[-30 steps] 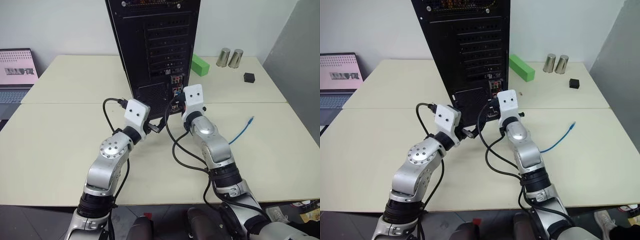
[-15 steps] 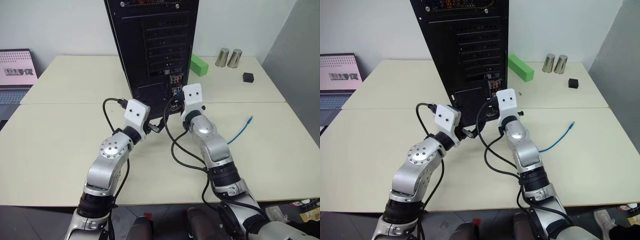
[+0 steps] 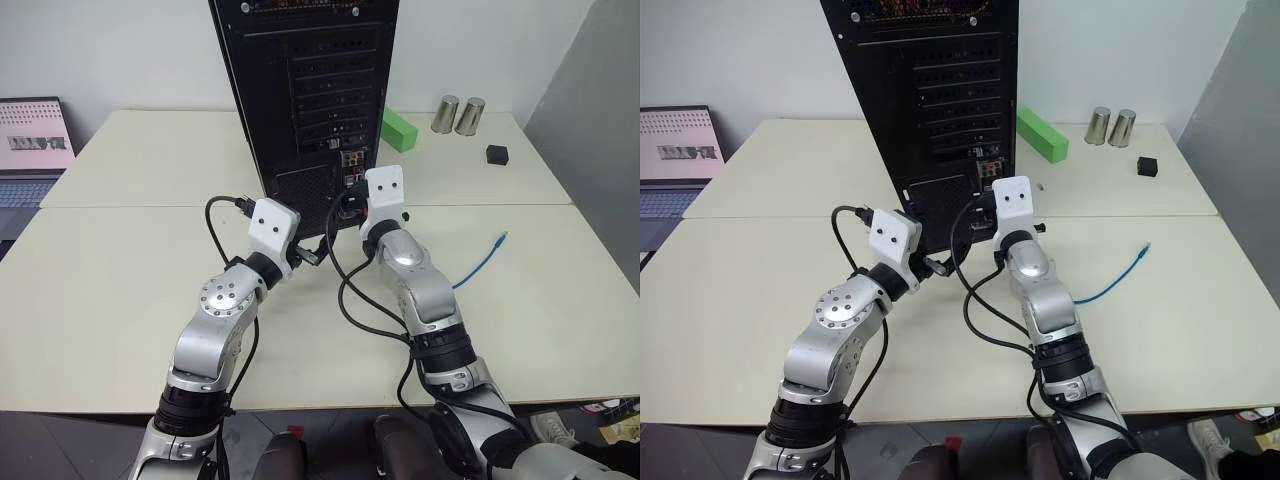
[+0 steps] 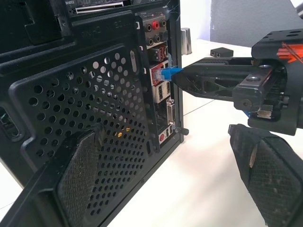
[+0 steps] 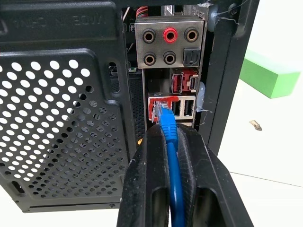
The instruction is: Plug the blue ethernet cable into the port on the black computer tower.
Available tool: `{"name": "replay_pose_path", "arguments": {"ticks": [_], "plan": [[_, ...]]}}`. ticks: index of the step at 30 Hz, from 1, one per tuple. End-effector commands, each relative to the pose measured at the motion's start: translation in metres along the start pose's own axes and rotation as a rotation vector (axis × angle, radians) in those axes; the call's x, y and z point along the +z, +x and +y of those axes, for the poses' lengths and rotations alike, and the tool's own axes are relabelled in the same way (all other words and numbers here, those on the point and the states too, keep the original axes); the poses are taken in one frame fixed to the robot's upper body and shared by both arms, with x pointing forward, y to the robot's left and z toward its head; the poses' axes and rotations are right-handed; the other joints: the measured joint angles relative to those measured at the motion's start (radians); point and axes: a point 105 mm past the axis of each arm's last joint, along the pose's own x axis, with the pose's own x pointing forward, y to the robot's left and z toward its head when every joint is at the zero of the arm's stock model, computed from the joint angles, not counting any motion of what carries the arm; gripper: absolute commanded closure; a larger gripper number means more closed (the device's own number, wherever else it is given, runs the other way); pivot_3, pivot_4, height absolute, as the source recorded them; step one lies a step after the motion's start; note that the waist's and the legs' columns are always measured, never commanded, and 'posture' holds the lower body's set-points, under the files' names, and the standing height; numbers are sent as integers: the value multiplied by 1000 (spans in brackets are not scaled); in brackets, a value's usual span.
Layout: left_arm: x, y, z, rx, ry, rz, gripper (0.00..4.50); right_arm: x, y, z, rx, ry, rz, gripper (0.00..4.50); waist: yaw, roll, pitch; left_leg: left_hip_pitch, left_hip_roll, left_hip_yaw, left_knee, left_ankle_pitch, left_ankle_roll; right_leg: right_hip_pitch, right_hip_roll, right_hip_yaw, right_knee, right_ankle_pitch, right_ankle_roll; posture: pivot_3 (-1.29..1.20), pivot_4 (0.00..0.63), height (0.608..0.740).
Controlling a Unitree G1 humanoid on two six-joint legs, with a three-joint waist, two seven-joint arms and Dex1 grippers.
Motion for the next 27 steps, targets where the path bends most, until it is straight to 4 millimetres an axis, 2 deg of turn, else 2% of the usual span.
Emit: {"name": "replay_pose_path", "arguments": {"ticks": [1,9,22,27], "plan": [[13,-4,4,29,21,-49,48,26,4,27,49,63,-75,4500,0,0,0,0,0,0,0,0,0,0,0,0,0,0,0,0,150,740],[12,-7,5,48,18,-43,48,27,9,40,72,78,-77,4500,-1,0,0,1,0,0,0,0,0,0,0,0,0,0,0,0,150,740],[12,-7,5,51,19,-45,48,25,16,40,70,72,-79,4500,-18,0,0,1,0,0,0,0,0,1,0,0,1,0,2,0,150,740],[11,-6,6,51,18,-44,48,22,12,39,98,73,-78,4500,-21,0,0,1,0,0,0,0,0,1,0,0,1,0,2,0,150,740]]}}
